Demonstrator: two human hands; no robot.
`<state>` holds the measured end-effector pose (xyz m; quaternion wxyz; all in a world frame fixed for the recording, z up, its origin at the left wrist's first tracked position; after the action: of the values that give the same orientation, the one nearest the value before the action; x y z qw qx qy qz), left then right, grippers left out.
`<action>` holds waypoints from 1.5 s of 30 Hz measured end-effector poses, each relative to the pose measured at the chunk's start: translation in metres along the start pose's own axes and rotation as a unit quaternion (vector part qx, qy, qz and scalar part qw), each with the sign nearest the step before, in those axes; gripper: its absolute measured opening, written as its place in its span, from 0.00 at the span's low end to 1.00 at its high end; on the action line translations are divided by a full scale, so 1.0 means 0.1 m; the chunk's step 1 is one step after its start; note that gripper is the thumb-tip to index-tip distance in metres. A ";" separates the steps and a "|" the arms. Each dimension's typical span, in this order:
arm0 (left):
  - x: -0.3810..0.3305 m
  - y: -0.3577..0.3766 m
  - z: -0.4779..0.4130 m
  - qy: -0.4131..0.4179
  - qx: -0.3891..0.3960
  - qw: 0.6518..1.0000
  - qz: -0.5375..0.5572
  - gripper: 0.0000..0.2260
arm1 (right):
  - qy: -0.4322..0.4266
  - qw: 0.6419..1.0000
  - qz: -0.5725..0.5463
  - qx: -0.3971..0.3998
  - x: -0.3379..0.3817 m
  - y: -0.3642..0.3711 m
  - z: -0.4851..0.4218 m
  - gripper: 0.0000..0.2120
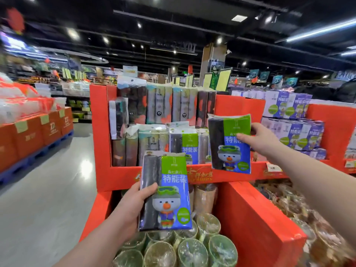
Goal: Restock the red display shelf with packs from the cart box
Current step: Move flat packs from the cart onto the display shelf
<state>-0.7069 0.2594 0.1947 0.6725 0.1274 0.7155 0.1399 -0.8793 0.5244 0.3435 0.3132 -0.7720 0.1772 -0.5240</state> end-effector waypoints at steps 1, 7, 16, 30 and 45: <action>-0.03 -0.04 -0.01 0.004 -0.010 1.000 -0.002 0.10 | -0.007 1.000 0.001 0.000 0.03 -0.01 -0.11 0.21; -0.13 -0.23 -0.08 0.020 -0.068 0.997 -0.008 0.09 | -0.032 0.998 0.038 0.025 0.12 0.08 -0.71 0.23; -0.11 -0.17 -0.38 0.025 -0.115 0.993 0.000 0.12 | -0.008 0.972 0.195 0.131 -0.14 0.50 -1.04 0.27; -0.08 0.06 -0.82 0.035 -0.114 0.992 -0.030 0.14 | -0.118 0.765 0.623 0.111 0.08 0.63 -1.23 0.29; -0.19 0.10 -1.19 0.042 -0.128 0.988 -0.075 0.11 | -0.129 0.851 0.471 0.193 -0.15 0.87 -1.29 0.37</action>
<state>-0.8247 0.2586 0.2226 0.6613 -0.0194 0.7267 0.1848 -0.9994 0.4305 0.3074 0.6853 -0.5805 0.3730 -0.2330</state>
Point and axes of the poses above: each hand's wrist, its own z-axis away from the middle knuckle, its own y-axis out of the palm, x = y × z, the point moved 5 cm from there along -z, towards the middle knuckle, and after that the axes turned 14 degrees about x, right-handed, at the moved point
